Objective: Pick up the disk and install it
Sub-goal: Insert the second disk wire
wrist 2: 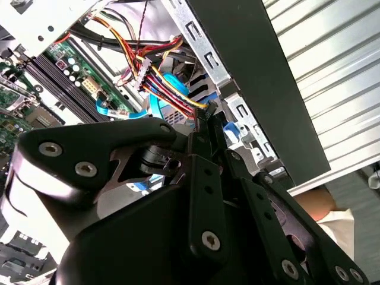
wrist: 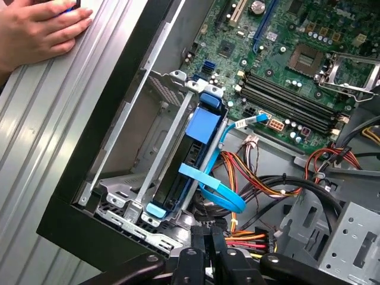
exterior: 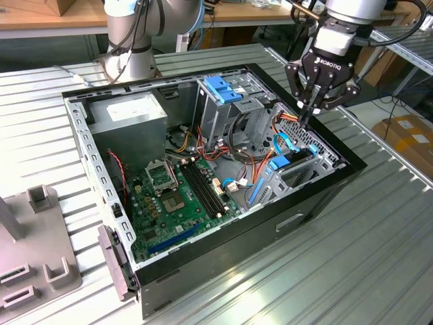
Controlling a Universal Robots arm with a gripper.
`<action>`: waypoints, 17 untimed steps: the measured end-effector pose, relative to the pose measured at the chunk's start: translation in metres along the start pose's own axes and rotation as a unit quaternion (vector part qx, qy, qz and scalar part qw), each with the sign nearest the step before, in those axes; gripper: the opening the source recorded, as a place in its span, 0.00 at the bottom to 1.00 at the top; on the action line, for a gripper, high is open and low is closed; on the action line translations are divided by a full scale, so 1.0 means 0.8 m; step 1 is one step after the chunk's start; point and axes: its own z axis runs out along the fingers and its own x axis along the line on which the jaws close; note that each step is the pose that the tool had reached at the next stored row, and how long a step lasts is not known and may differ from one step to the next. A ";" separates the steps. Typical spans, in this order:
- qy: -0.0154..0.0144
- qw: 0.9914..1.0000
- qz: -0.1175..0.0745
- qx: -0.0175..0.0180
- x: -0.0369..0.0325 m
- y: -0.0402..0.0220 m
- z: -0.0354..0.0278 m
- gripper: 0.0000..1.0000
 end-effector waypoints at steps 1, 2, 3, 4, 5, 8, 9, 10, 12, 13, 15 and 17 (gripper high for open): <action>0.000 1.000 0.000 0.000 0.0000 0.0000 0.0000 0.16; 0.000 1.000 0.000 0.000 0.0001 0.0001 0.0000 0.16; 0.000 1.000 0.002 0.000 0.0001 0.0001 0.0000 0.16; -0.001 1.000 0.006 -0.001 0.0000 0.0002 0.0001 0.16; -0.001 1.000 0.013 -0.002 0.0000 0.0001 0.0004 0.16; -0.004 0.999 0.050 -0.006 -0.0001 0.0001 0.0010 0.16; -0.006 0.998 0.069 -0.009 -0.0001 0.0000 0.0014 0.16; -0.007 0.997 0.082 -0.010 -0.0001 0.0000 0.0016 0.16; -0.008 0.995 0.100 -0.012 -0.0002 0.0000 0.0019 0.16; -0.009 0.995 0.103 -0.012 -0.0001 0.0000 0.0020 0.16; -0.014 0.994 0.105 -0.005 0.0001 0.0001 0.0027 0.16; -0.015 0.994 0.105 0.001 0.0010 0.0005 0.0032 0.16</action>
